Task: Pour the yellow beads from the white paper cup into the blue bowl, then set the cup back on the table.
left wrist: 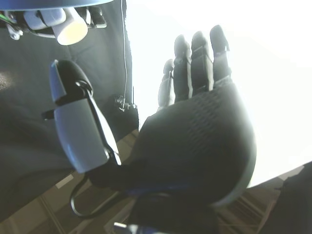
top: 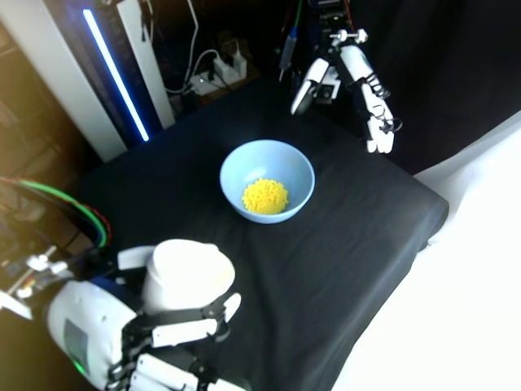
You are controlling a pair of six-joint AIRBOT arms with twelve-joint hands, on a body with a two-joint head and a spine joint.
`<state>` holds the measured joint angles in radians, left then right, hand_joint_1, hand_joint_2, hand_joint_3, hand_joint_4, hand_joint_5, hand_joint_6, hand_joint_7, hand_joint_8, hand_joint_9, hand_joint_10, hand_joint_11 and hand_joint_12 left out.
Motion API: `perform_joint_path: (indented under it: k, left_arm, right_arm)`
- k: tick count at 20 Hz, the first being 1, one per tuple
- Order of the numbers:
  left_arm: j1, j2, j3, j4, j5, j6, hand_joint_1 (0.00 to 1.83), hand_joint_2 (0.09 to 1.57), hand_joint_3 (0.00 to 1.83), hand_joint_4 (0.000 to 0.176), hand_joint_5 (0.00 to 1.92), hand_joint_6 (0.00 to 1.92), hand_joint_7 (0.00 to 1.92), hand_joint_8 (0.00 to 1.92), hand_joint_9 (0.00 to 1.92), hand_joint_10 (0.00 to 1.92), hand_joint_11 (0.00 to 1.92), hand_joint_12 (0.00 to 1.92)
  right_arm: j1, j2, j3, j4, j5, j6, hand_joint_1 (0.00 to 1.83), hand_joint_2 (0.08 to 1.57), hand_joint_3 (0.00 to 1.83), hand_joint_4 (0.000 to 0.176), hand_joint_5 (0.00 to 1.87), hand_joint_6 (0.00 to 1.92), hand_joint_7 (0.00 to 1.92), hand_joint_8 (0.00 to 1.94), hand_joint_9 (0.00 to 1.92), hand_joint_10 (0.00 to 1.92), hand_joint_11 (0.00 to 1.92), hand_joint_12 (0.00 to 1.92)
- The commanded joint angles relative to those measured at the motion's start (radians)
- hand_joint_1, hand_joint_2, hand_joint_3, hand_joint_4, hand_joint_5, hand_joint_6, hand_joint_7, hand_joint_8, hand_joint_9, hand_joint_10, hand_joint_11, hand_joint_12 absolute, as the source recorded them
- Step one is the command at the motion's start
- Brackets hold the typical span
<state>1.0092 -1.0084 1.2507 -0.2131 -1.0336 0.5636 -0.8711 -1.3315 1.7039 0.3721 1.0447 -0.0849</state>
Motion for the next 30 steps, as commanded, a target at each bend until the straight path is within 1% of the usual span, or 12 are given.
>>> perform_joint_path:
  k: [1, 3, 4, 6, 7, 9, 11, 15, 16, 17, 27, 30]
  left_arm:
    - [-0.012, -0.004, 0.004, -0.012, -0.118, -0.01, 0.65, 0.87, 0.0, 0.095, 0.14, 0.0, 0.33, 0.0, 0.23, 0.0, 0.0, 0.39]
    - [-0.012, -0.004, 0.004, -0.012, -0.119, -0.01, 0.66, 0.87, 0.0, 0.086, 0.13, 0.0, 0.32, 0.0, 0.2, 0.0, 0.0, 0.32]
    - [-0.012, -0.004, 0.004, -0.012, -0.119, -0.01, 0.66, 0.86, 0.0, 0.091, 0.13, 0.0, 0.32, 0.0, 0.19, 0.0, 0.0, 0.31]
    - [-0.012, -0.004, 0.003, -0.012, -0.119, -0.01, 0.65, 0.86, 0.0, 0.105, 0.14, 0.0, 0.32, 0.0, 0.21, 0.0, 0.0, 0.33]
    - [-0.012, -0.004, 0.003, -0.012, -0.119, -0.01, 0.66, 0.86, 0.0, 0.113, 0.15, 0.0, 0.32, 0.0, 0.21, 0.01, 0.0, 0.33]
    - [-0.012, -0.004, 0.003, -0.012, -0.118, -0.01, 0.65, 0.87, 0.0, 0.073, 0.13, 0.0, 0.33, 0.0, 0.22, 0.0, 0.0, 0.4]
    - [-0.012, -0.004, 0.002, -0.012, -0.118, -0.011, 0.66, 0.87, 0.0, 0.083, 0.12, 0.0, 0.32, 0.0, 0.21, 0.0, 0.0, 0.39]
    - [-0.012, -0.004, 0.002, -0.01, -0.119, -0.013, 0.65, 0.86, 0.0, 0.068, 0.12, 0.0, 0.33, 0.0, 0.24, 0.0, 0.0, 0.42]
    - [-0.012, -0.004, 0.002, -0.01, -0.119, -0.013, 0.66, 0.86, 0.0, 0.073, 0.13, 0.0, 0.33, 0.0, 0.25, 0.01, 0.0, 0.43]
    - [-0.012, -0.004, 0.002, -0.01, -0.119, -0.013, 0.66, 0.87, 0.0, 0.073, 0.12, 0.0, 0.33, 0.0, 0.25, 0.01, 0.0, 0.43]
    - [-0.012, -0.004, 0.002, -0.009, -0.119, -0.013, 0.65, 0.84, 0.0, 0.092, 0.13, 0.0, 0.33, 0.0, 0.27, 0.0, 0.0, 0.49]
    - [-0.012, -0.004, 0.002, -0.009, -0.12, -0.013, 0.65, 0.85, 0.0, 0.083, 0.12, 0.0, 0.33, 0.0, 0.28, 0.0, 0.0, 0.51]
  right_arm:
    - [0.001, -0.007, 0.02, 0.023, 0.129, 0.035, 1.1, 1.07, 0.0, 0.027, 1.07, 0.83, 0.1, 0.0, 0.0, 0.0, 0.0, 0.0]
    - [-0.012, -0.029, 0.045, 0.032, 0.129, 0.073, 1.09, 1.06, 0.0, 0.062, 1.09, 0.8, 0.09, 0.0, 0.0, 0.0, 0.0, 0.0]
    - [-0.016, -0.033, 0.049, 0.035, 0.129, 0.075, 1.07, 1.05, 0.0, 0.153, 1.12, 0.75, 0.1, 0.0, 0.0, 0.0, 0.0, 0.0]
    - [-0.024, -0.039, 0.053, 0.043, 0.129, 0.075, 1.07, 1.04, 0.0, 0.175, 1.14, 0.72, 0.1, 0.0, 0.0, 0.0, 0.0, 0.0]
    - [-0.029, -0.044, 0.057, 0.051, 0.128, 0.075, 1.07, 1.03, 0.0, 0.176, 1.15, 0.69, 0.11, 0.0, 0.0, 0.0, 0.0, 0.0]
    - [-0.037, -0.054, 0.065, 0.066, 0.128, 0.075, 1.07, 1.03, 0.0, 0.176, 1.15, 0.69, 0.11, 0.0, 0.0, 0.0, 0.0, 0.0]
    - [-0.043, -0.068, 0.076, 0.081, 0.125, 0.077, 1.06, 1.05, 0.0, 0.176, 1.11, 0.75, 0.12, 0.0, 0.0, 0.0, 0.0, 0.0]
    - [-0.05, -0.082, 0.089, 0.087, 0.112, 0.086, 1.05, 1.05, 0.0, 0.176, 1.1, 0.78, 0.14, 0.0, 0.0, 0.0, 0.0, 0.0]
    - [-0.051, -0.082, 0.089, 0.087, 0.111, 0.086, 0.88, 0.97, 0.0, 0.05, 1.01, 0.38, 0.13, 0.0, 0.0, 0.0, 0.0, 0.0]
    - [-0.051, -0.082, 0.089, 0.087, 0.11, 0.086, 0.82, 0.93, 0.0, 0.005, 1.04, 0.17, 0.13, 0.0, 0.0, 0.0, 0.0, 0.0]
    - [-0.051, -0.082, 0.094, 0.079, 0.097, 0.086, 0.69, 0.74, 0.0, 0.0, 0.91, 0.0, 0.1, 0.0, 0.0, 0.0, 0.0, 0.0]
    - [-0.051, -0.082, 0.096, 0.077, 0.095, 0.086, 0.65, 0.65, 0.0, 0.052, 0.77, 0.0, 0.15, 0.01, 0.0, 0.0, 0.0, 0.0]
